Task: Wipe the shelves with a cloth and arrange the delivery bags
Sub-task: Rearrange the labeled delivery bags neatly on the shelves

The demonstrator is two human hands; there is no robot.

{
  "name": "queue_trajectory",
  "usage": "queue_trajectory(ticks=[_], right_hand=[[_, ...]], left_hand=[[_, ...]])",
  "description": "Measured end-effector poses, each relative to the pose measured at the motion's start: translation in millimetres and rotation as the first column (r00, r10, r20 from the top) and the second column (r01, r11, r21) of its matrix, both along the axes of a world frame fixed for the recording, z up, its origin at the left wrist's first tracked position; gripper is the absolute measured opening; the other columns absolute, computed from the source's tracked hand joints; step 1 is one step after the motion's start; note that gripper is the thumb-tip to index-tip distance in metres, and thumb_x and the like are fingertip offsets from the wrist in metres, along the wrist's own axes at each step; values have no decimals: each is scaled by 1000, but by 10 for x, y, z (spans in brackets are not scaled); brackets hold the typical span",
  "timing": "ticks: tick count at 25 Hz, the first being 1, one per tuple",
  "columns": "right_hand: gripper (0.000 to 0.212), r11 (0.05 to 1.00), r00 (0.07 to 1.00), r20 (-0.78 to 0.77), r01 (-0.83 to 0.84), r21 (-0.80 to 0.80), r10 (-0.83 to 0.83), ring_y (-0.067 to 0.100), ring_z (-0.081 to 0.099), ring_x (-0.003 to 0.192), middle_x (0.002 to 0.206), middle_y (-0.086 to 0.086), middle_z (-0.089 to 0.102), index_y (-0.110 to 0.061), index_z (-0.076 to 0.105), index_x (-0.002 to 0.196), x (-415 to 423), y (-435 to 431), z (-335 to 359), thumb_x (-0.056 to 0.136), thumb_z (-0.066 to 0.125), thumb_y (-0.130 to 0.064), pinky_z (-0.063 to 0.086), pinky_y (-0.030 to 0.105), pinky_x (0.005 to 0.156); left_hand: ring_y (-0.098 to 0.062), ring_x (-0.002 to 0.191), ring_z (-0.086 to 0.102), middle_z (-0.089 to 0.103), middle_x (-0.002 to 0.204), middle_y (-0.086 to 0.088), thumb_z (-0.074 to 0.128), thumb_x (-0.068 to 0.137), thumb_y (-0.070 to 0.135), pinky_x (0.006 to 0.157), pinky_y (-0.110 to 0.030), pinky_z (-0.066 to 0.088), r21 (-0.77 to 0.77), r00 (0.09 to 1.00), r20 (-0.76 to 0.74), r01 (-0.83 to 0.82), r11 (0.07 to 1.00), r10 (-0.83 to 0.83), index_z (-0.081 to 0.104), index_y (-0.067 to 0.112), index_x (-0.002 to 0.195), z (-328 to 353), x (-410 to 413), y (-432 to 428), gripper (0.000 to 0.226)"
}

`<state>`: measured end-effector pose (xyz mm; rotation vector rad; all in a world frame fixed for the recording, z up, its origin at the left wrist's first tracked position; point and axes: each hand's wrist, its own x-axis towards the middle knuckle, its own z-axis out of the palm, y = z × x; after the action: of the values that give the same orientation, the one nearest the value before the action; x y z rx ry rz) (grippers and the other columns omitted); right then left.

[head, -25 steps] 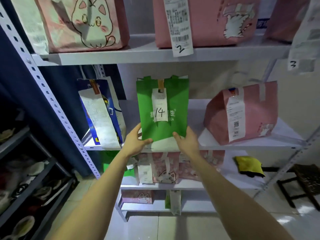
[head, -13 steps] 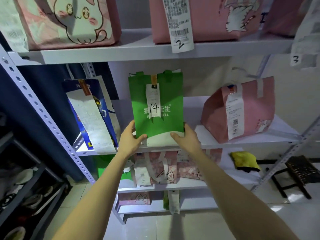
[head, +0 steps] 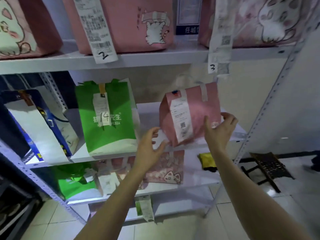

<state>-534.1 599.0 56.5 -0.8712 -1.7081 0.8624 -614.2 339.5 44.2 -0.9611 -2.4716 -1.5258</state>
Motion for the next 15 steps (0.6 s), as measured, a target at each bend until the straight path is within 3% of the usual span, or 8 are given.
queue_trajectory(ticks=[2, 4, 7, 10, 13, 15], right_hand=[[93, 983, 966, 197, -149, -112, 168, 31, 45, 143, 155, 7, 41, -11, 38, 153, -28, 428, 96, 85, 81, -56, 48, 52, 112], [102, 917, 877, 295, -311, -249, 378, 26, 55, 137, 146, 1, 56, -15, 40, 154, -66, 660, 175, 77, 86, -64, 50, 42, 107], [72, 905, 850, 326, -348, -243, 414, 20, 68, 98, 107, -10, 67, -22, 53, 123, -21, 733, 18, 71, 84, -62, 49, 33, 75], [55, 905, 854, 301, -399, -145, 424, 16, 65, 84, 96, -9, 60, -20, 51, 109, 153, 706, -201, 78, 82, -53, 41, 27, 58], [52, 869, 823, 279, -469, -159, 495, 17, 67, 90, 104, -3, 65, -16, 57, 114, 296, 746, -339, 86, 80, -53, 53, 37, 68], [51, 867, 836, 233, -465, -180, 497, 14, 66, 98, 114, -6, 64, -20, 57, 123, 421, 688, -447, 90, 77, -52, 58, 36, 81]], left_hand=[[-19, 143, 56, 53, 162, 4, 83, 96, 38, 117, -48, 51, -18, 977, 207, 58, 998, -53, 40, 25, 164, 12, 96, 378, 82], [-18, 146, 54, 54, 161, 6, 89, 91, 30, 120, -50, 49, -6, 959, 282, 30, 1000, -27, 36, 25, 166, -23, 101, 593, 92], [-14, 135, 62, 64, 138, 21, 93, 83, 18, 113, -45, 54, -10, 937, 342, -69, 998, 68, 38, 30, 160, -68, 79, 695, 96], [-13, 131, 64, 67, 137, 17, 93, 79, 9, 112, -46, 55, -32, 939, 326, -109, 994, 113, 42, 26, 158, -29, 18, 749, 96], [-15, 139, 59, 63, 153, 5, 88, 86, 7, 119, -48, 50, -24, 935, 316, -164, 986, 164, 40, 21, 163, -62, 42, 680, 92], [-12, 140, 57, 59, 156, 4, 84, 93, 13, 119, -39, 49, -11, 939, 263, -226, 974, 221, 41, 20, 163, -166, 113, 573, 82]])
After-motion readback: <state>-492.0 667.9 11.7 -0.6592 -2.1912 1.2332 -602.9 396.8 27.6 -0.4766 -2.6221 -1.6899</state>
